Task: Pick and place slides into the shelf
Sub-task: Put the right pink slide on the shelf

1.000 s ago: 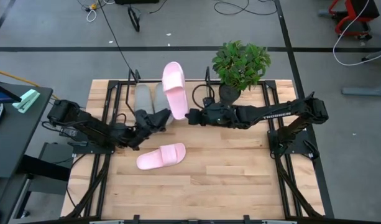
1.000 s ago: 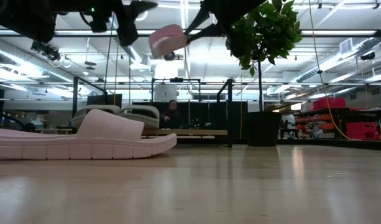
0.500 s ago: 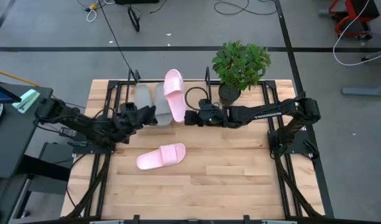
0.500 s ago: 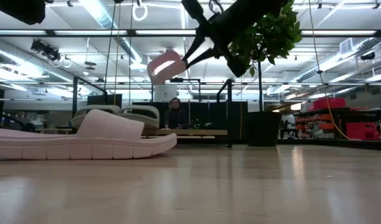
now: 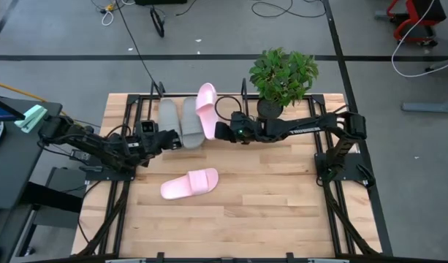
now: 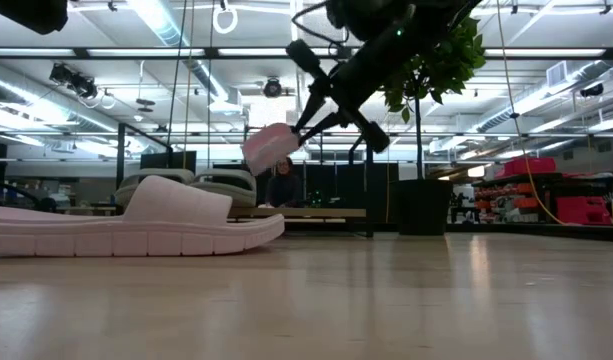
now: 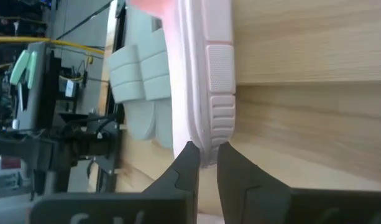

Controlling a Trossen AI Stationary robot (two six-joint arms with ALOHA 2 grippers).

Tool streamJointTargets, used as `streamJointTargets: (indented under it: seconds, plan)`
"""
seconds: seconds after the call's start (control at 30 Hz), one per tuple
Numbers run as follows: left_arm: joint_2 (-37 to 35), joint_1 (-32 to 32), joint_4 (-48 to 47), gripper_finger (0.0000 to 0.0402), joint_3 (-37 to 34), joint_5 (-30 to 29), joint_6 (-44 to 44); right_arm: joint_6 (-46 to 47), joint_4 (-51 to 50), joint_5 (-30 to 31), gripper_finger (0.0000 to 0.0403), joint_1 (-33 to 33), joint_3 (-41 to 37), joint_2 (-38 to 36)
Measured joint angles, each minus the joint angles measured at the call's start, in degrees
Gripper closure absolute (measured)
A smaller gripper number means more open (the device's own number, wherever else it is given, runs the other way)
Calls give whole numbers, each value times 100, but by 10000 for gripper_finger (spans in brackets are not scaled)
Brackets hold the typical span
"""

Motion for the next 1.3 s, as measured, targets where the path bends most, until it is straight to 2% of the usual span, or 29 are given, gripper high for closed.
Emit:
streamJointTargets:
  seconds: [0.33,0.6,0.83,1.07,1.3]
  plan:
    - [0,0,8,257,0,134,-7,265,191,-96,363,-274,0,175]
    - [0,0,8,269,0,135,-9,383,184,-123,362,-429,0,175]
    - [0,2,8,267,0,134,-9,494,161,-309,362,-481,13,281]
    - [0,2,3,259,2,134,-10,645,263,-262,359,-474,11,422]
    - [0,2,6,269,2,134,-9,741,295,-210,359,-474,7,514]
